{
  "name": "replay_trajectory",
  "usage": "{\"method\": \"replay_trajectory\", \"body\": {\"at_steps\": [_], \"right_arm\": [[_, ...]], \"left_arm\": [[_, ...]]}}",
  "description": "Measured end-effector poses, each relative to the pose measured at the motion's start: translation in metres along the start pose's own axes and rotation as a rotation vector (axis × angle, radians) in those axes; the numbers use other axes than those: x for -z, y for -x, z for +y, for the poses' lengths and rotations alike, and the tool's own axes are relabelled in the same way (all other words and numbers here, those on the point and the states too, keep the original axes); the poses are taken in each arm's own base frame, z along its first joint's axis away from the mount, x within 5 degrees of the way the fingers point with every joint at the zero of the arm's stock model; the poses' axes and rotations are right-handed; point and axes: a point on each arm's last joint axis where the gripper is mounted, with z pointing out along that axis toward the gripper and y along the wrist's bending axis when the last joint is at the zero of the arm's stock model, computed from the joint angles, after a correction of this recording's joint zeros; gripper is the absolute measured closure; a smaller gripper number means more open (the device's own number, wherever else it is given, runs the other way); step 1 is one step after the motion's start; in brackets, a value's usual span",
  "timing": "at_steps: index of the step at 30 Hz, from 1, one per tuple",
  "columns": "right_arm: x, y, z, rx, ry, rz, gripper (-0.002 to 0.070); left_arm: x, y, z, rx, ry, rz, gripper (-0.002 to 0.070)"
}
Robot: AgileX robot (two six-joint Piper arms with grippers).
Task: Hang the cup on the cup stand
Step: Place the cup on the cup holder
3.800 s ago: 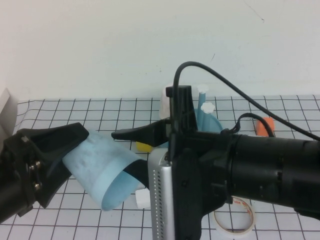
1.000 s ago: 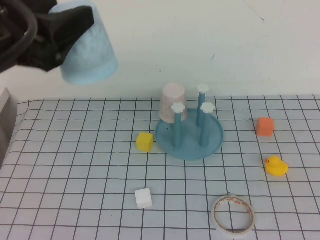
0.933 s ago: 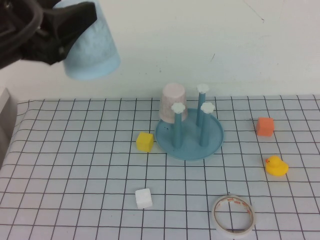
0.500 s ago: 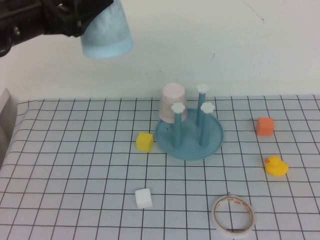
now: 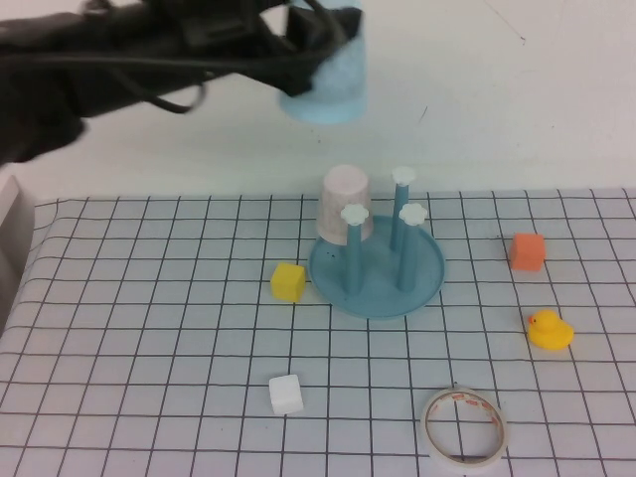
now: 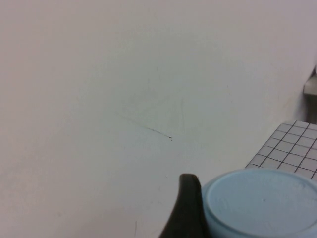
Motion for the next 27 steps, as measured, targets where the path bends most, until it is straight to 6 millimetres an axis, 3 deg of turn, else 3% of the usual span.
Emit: {"method": "replay_trajectory", "body": {"at_steps": [8, 16, 21, 27], "right_arm": [[0.000, 0.000, 0.000, 0.000, 0.000, 0.000, 0.0447], [0.000, 0.000, 0.000, 0.000, 0.000, 0.000, 0.0447], [0.000, 0.000, 0.000, 0.000, 0.000, 0.000, 0.0447], [0.000, 0.000, 0.000, 0.000, 0.000, 0.000, 0.0447]], "left_arm": [[-0.064, -0.032, -0.007, -0.028, -0.034, 0.043, 0.0155], [-0.112, -0.078, 0.009, -0.004, -0.047, 0.078, 0.0155], [-0.132, -0.104, 0.015, 0.006, -0.049, 0.098, 0.0155], [-0.149, -0.121, 0.020, 0.006, -0.051, 0.094, 0.0158]]}}
